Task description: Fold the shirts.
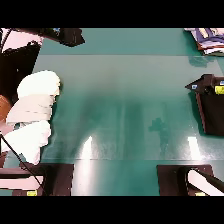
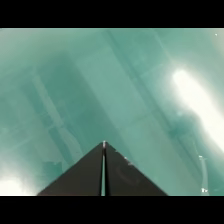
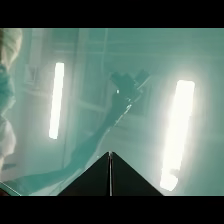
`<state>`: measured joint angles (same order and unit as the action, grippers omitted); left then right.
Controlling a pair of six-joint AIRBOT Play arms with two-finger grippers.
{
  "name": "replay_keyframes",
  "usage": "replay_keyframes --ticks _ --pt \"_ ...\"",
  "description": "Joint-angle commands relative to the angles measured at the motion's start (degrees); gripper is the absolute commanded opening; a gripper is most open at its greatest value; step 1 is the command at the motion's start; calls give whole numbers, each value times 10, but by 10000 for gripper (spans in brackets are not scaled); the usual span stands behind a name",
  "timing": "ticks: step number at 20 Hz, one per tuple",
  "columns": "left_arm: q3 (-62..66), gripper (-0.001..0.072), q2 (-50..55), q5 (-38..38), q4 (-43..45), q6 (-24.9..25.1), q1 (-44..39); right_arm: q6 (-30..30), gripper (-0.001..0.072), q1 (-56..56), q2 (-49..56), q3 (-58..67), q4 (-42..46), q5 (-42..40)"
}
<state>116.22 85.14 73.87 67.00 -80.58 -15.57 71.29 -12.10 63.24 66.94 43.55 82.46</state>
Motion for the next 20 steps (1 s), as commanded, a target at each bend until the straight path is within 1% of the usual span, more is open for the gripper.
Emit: replay_keyframes --ticks 1,10,11,13,14,15,16,17,19,20 --pt "0 31 0 0 0 0 0 0 22 1 0 0 -1 -13" --pt "0 31 0 -2 0 0 0 0 22 1 0 0 0 -14" --pt "0 31 0 -8 -3 -2 0 0 22 1 0 0 0 -15" --pt "0 31 0 -50 -11 -5 0 0 22 1 0 0 0 -14" --pt "0 31 0 -67 -4 3 0 0 22 1 0 0 0 -15" --pt "0 66 2 -75 20 10 0 0 22 1 0 0 0 -15" --pt "0 383 4 -73 77 6 0 0 22 1 0 0 -1 -14" --pt "-7 595 5 -73 146 -21 0 0 22 1 0 0 -1 -14" --pt "-42 600 6 -70 299 -66 7 0 22 1 0 0 -1 -15" --pt "-71 600 6 -70 361 -90 17 0 22 1 0 0 -1 -14"
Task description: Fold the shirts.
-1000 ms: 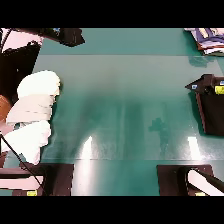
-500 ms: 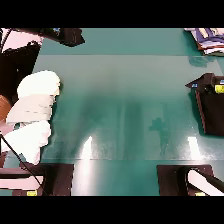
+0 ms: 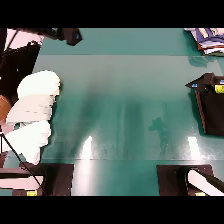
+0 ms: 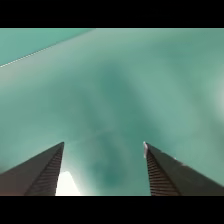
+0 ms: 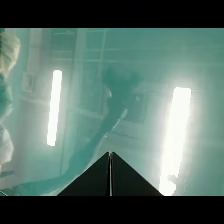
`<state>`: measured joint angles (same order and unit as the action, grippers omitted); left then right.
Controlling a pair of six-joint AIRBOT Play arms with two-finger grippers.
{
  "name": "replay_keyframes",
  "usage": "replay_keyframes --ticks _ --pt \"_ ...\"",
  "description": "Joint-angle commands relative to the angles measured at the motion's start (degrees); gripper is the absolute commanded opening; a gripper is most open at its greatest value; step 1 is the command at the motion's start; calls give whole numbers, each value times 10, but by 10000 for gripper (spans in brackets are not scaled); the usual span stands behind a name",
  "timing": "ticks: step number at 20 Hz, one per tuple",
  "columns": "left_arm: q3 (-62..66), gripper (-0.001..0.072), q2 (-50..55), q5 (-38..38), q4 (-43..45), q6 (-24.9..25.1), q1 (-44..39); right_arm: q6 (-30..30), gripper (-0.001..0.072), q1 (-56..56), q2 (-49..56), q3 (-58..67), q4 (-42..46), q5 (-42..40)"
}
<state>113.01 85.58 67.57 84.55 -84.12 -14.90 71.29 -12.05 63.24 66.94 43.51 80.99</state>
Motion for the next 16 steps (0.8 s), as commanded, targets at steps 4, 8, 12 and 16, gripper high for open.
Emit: replay_keyframes --ticks 4,8,12,16 --pt "-195 600 1 -47 219 -105 96 0 22 1 0 0 -1 0" --pt "-337 601 1 -153 216 -140 169 0 22 1 0 0 -1 0" --pt "-366 600 33 -190 212 -154 210 0 22 0 0 0 0 4" --pt "-366 598 56 -197 196 -154 212 1 22 0 0 0 -1 5"
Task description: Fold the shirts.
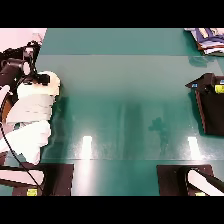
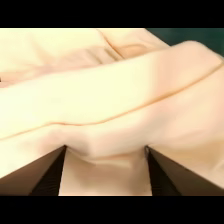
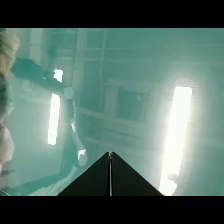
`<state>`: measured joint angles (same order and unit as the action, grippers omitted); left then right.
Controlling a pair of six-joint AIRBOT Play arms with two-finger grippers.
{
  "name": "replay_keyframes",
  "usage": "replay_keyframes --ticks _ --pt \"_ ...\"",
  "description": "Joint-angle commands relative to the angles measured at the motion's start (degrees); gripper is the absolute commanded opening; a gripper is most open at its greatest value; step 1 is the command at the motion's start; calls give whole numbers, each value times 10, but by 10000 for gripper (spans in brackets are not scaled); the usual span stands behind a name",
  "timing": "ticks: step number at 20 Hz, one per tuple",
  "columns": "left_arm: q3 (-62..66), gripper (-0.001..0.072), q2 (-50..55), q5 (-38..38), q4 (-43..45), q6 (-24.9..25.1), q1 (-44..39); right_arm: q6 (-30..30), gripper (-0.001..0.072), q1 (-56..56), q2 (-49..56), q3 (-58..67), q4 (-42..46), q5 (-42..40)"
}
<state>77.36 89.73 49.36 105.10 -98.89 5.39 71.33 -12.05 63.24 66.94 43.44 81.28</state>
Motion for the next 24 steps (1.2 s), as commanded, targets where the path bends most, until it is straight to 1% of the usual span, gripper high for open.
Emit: replay_keyframes --ticks 1,2,3,5,7,8,10,14,17,19,22,24 --pt "-9 500 13 -15 -12 -7 9 0 22 0 0 0 0 2" --pt "-9 196 9 -13 -12 -6 9 0 22 0 0 0 0 1" --pt "-8 37 2 -11 -12 -6 9 0 22 0 0 0 0 -1" --pt "11 30 -16 7 -12 5 8 0 22 0 0 0 -9 -7" --pt "51 29 -54 28 -7 19 1 0 22 0 0 10 -60 -10" --pt "77 28 -86 32 1 19 -8 0 22 0 0 29 -75 -15" --pt "139 28 -160 40 3 30 -35 0 22 1 0 88 -78 -33" --pt "270 28 -288 97 4 34 -122 0 22 0 0 217 -77 -86" --pt "308 26 -337 132 4 33 -211 0 22 0 0 285 -73 -106" --pt "302 26 -336 173 3 13 -280 0 22 0 0 316 -73 -107" --pt "257 27 -300 233 -7 -42 -379 0 22 0 0 343 -73 -100" --pt "202 29 -268 248 -27 -80 -441 0 22 0 0 351 -73 -90"
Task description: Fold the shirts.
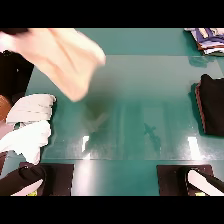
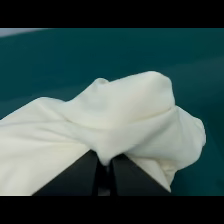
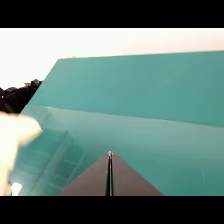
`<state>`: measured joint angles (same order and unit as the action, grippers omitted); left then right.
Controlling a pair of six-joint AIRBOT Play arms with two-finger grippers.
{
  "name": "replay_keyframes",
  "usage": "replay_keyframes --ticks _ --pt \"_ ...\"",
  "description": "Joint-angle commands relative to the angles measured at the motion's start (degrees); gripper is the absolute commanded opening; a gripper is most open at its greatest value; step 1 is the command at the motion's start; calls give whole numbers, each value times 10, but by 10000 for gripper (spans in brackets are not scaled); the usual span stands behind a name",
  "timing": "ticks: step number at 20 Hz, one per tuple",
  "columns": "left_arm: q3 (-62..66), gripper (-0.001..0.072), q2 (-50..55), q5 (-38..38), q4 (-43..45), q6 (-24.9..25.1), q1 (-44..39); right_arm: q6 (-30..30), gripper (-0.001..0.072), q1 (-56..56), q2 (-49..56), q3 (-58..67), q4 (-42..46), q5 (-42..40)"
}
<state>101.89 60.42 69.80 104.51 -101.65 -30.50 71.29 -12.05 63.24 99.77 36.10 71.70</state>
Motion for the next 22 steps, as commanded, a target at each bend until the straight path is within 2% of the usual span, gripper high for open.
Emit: replay_keyframes --ticks 1,4,5,6,7,8,11,13,14,15,17,19,22 --pt "-77 29 42 40 -43 -69 -111 0 22 0 0 26 0 13" --pt "-160 32 99 3 -120 -75 -174 0 22 0 0 26 0 31" --pt "-181 66 120 -11 -136 -74 -187 0 22 0 0 26 0 39" --pt "-195 378 138 -26 -140 -74 -196 0 22 0 0 26 0 44" --pt "-200 650 154 -36 -137 -73 -199 0 22 0 0 26 0 47" --pt "-200 691 165 -45 -124 -67 -195 0 22 0 0 26 0 51" --pt "-189 691 165 -55 -36 -59 -152 0 22 0 0 26 0 64" --pt "-186 686 167 -47 -43 -59 -84 0 22 0 0 26 0 68" --pt "-186 610 172 -40 -61 -58 -43 0 22 0 0 26 0 70" --pt "-189 610 178 -37 -90 -47 -4 0 22 0 0 26 0 70" --pt "-207 610 196 -37 -195 13 70 0 22 0 0 26 0 70" --pt "-235 610 221 -30 -328 103 124 0 22 0 0 26 0 70" --pt "-279 611 257 -28 -466 224 152 0 22 0 0 26 1 70"
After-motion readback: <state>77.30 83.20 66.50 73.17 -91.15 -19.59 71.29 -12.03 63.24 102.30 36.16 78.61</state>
